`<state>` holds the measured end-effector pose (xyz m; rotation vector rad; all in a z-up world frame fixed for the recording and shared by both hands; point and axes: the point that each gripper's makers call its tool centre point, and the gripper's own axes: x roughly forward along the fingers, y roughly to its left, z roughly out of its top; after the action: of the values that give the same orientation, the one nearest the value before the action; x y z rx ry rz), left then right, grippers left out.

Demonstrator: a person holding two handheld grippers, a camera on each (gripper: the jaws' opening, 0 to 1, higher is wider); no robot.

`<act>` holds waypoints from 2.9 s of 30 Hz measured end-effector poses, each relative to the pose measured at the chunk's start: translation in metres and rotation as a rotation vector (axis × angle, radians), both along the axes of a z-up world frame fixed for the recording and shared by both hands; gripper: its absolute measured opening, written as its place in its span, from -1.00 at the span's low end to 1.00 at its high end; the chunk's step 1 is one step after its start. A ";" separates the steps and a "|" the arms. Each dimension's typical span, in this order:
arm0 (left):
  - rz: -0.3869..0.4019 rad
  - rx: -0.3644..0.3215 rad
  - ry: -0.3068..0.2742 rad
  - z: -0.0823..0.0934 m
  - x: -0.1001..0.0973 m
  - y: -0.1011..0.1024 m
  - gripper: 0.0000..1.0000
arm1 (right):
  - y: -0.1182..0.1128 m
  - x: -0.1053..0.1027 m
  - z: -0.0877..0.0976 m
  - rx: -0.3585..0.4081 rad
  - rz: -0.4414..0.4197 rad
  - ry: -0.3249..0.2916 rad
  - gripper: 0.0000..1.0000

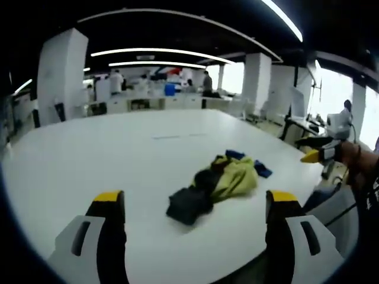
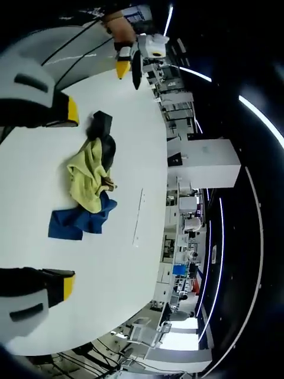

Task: Fold the garment on the visible template until the final outline fits inside the template.

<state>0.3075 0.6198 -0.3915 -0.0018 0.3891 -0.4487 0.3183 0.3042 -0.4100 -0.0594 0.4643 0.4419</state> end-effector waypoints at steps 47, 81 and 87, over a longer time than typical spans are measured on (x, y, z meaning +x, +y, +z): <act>-0.008 0.003 0.013 -0.003 0.001 0.002 0.88 | -0.001 0.004 -0.007 -0.050 0.020 0.027 0.93; -0.136 -0.031 -0.017 0.007 0.044 -0.027 0.52 | 0.016 0.052 0.011 -0.012 0.158 -0.007 0.65; -0.186 0.029 0.001 -0.004 0.052 -0.037 0.36 | 0.018 0.065 0.000 -0.041 0.178 0.023 0.58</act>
<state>0.3596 0.5827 -0.3953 0.0623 0.3981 -0.6263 0.3834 0.3222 -0.4099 -0.1366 0.4927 0.6086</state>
